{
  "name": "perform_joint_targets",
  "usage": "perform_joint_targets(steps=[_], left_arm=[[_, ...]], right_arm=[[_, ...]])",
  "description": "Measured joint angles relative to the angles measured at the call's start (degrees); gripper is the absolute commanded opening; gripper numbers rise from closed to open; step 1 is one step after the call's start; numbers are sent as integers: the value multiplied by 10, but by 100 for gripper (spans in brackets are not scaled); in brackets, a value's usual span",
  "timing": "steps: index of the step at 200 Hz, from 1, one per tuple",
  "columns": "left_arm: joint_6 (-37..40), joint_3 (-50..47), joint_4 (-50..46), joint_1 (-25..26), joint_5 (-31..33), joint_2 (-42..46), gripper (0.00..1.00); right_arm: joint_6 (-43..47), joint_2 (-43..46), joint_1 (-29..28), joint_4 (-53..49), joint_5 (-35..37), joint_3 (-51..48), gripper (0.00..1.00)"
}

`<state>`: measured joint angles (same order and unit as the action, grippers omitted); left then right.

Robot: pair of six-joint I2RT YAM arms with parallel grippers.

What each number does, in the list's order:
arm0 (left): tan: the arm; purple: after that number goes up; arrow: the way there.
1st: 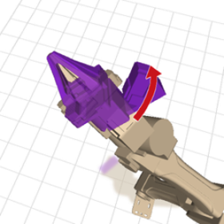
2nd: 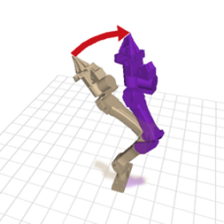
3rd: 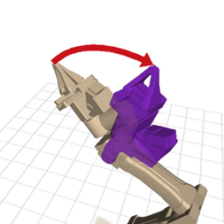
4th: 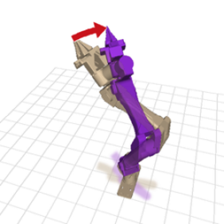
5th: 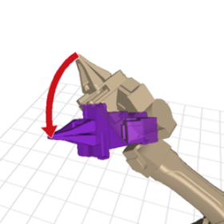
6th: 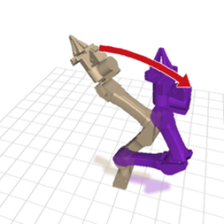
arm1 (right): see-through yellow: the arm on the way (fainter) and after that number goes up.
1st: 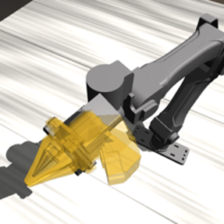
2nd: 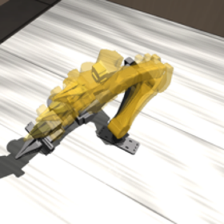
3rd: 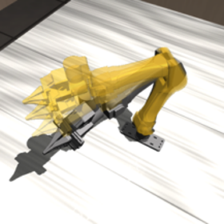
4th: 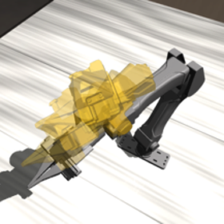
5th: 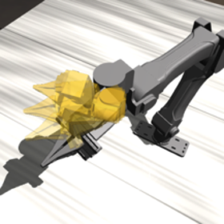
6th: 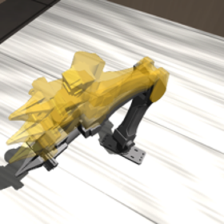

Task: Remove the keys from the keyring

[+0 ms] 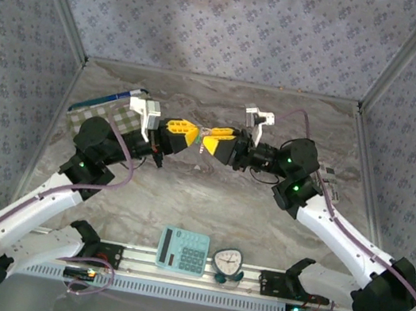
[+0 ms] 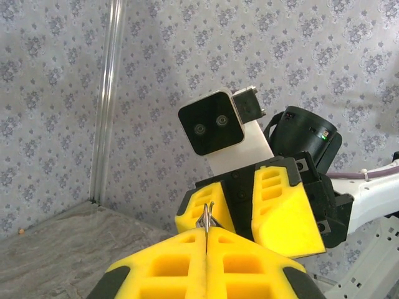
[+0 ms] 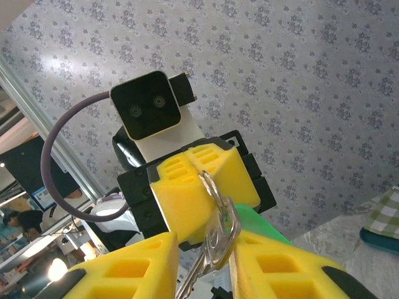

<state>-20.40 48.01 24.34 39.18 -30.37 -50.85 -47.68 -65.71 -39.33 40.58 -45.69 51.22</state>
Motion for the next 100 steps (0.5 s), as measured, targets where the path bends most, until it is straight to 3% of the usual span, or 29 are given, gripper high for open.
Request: perform_joint_targets(steps=[41, 64, 78, 100], left_arm=[[1, -9, 4, 8, 10, 2, 0], [4, -15, 10, 11, 18, 4, 0], [5, -17, 12, 11, 21, 8, 0], [11, -19, 12, 11, 33, 17, 0]], right_arm=[[-13, -22, -12, 16, 10, 0, 29], [-21, -29, -18, 31, 18, 0, 24], [-27, -30, -19, 36, 22, 0, 14], [-29, -30, -21, 43, 25, 0, 14]])
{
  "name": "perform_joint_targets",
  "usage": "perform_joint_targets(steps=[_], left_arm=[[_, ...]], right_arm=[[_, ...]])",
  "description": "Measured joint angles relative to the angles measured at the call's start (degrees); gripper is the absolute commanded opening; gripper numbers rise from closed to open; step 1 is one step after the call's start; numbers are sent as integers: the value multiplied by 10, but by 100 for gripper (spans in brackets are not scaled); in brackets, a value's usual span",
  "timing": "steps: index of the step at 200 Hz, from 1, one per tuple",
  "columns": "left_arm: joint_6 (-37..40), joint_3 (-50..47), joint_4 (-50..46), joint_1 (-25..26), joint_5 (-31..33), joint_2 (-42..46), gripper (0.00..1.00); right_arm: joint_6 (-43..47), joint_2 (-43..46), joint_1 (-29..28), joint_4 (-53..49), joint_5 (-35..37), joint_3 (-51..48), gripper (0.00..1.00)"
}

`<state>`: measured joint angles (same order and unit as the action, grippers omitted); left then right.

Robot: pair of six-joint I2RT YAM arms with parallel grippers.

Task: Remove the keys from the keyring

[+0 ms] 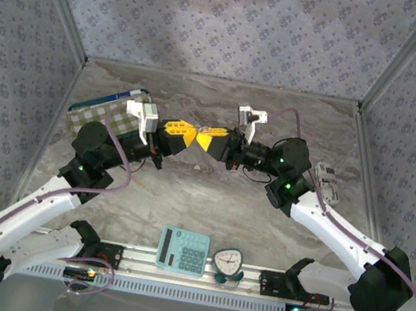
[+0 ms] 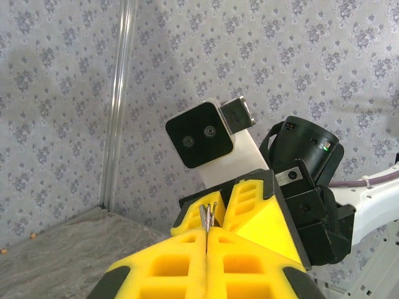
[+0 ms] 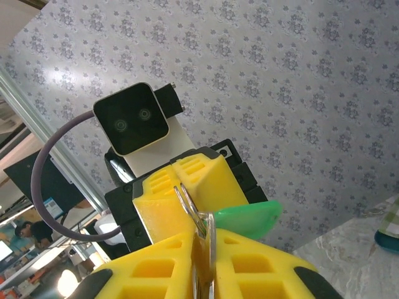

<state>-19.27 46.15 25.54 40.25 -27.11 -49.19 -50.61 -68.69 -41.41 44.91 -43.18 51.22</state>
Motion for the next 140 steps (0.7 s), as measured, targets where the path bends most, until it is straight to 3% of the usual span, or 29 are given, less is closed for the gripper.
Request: perform_joint_targets(steps=[11, 26, 48, 70, 113, 140], left_arm=[[3, -4, 0, 1, 5, 5, 0], [7, -8, 0, 0, 11, 10, 0], [11, -9, 0, 1, 15, 12, 0], [14, -10, -1, 0, 20, 12, 0], [17, -11, -14, 3, 23, 12, 0], [21, -13, -24, 4, 23, 12, 0]], right_arm=[[0, 0, 0, 0, 0, 0, 14], [-2, 0, 0, -1, 0, -1, 3], [0, 0, -1, -3, 0, -1, 12], [5, 1, -1, -8, 2, -1, 0], [33, 19, -1, -64, 9, -1, 0], [75, 43, 2, -160, 18, 15, 0]])
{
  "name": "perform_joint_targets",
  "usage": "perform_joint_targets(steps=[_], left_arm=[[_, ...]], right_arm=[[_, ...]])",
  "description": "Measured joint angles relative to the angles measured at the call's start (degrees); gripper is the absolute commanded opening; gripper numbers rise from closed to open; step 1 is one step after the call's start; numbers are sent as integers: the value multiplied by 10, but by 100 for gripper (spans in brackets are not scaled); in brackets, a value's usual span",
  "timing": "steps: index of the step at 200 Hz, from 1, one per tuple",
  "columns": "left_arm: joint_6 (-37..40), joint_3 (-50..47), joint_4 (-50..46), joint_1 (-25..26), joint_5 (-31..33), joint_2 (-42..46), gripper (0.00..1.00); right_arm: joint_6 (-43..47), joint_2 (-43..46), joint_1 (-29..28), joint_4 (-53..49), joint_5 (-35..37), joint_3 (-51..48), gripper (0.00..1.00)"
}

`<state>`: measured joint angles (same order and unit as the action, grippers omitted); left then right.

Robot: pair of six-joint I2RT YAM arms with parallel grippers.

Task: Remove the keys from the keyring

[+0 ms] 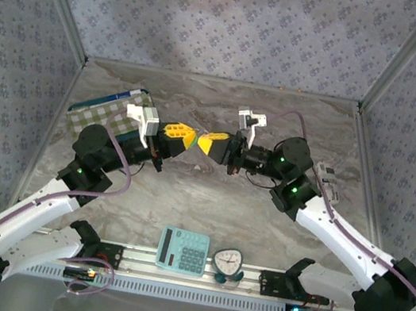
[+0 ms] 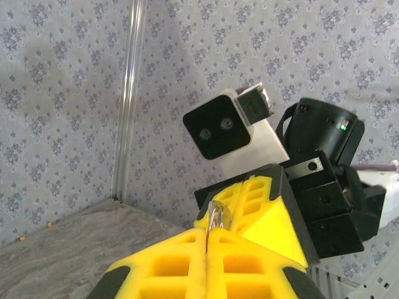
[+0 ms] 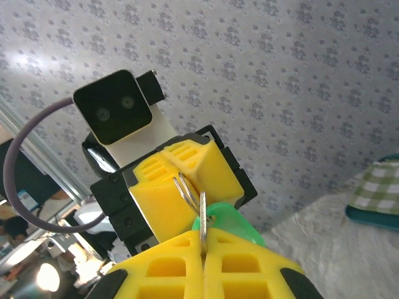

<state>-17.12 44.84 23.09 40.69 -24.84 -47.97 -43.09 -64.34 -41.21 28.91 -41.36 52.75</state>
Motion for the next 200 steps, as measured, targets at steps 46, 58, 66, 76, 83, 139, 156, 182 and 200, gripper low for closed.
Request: perform_joint_targets(steps=[46, 58, 66, 76, 83, 139, 156, 182, 200], left_arm=[[4, -6, -5, 2, -4, 9, 0], [6, -10, -5, 2, -4, 13, 0], [6, -11, -5, 2, -4, 15, 0], [7, -12, -6, 2, -4, 17, 0], [8, -12, -6, 2, -4, 19, 0], [19, -16, -5, 2, 0, 28, 39], [25, -35, -2, 2, 6, 36, 58], [39, -70, 10, 2, 11, 39, 70], [63, -85, 16, 2, 8, 37, 73]], right_arm=[[120, 5, 0, -261, 16, 120, 0], [146, -2, 0, -313, 19, 152, 0], [160, -5, 1, -340, 22, 166, 0], [177, -8, 1, -369, 29, 180, 0], [186, -9, 2, -385, 36, 187, 0], [231, -31, 8, -480, 61, 245, 0], [233, -45, 8, -506, 61, 273, 0], [236, -63, 8, -549, 58, 311, 0], [237, -74, 8, -573, 49, 333, 0]])
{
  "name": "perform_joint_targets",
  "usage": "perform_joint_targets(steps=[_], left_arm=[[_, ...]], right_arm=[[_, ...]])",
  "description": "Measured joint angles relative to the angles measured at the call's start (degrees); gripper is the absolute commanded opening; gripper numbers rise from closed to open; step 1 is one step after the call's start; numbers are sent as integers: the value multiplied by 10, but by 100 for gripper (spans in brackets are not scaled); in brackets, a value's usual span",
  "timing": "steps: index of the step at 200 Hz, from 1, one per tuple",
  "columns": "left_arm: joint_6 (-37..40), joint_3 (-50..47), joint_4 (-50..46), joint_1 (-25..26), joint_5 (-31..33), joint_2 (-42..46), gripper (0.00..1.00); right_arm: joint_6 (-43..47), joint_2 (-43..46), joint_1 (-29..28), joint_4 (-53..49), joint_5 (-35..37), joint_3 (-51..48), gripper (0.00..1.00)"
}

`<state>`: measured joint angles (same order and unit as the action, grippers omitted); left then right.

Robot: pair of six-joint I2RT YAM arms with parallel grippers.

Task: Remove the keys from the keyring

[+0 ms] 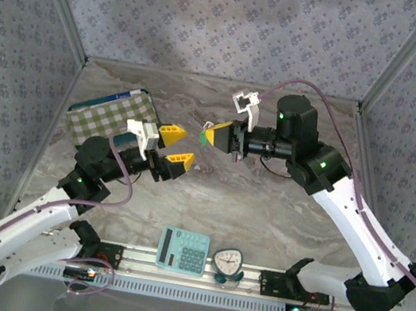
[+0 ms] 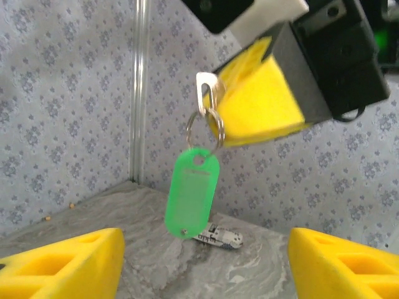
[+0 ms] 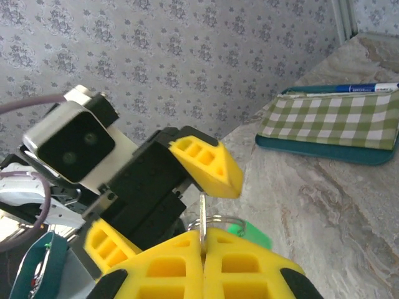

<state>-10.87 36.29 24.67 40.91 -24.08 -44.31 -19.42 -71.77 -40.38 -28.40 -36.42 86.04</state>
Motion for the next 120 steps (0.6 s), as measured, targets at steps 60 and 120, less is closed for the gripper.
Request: perform_joint_targets(steps=[60, 120], left_arm=[[76, -2, 57, 0, -7, -42, 75], [103, 28, 85, 2, -21, -84, 73]], right_arm=[[-7, -15, 0, -31, -42, 24, 0], [-25, -15, 0, -12, -68, 24, 0]])
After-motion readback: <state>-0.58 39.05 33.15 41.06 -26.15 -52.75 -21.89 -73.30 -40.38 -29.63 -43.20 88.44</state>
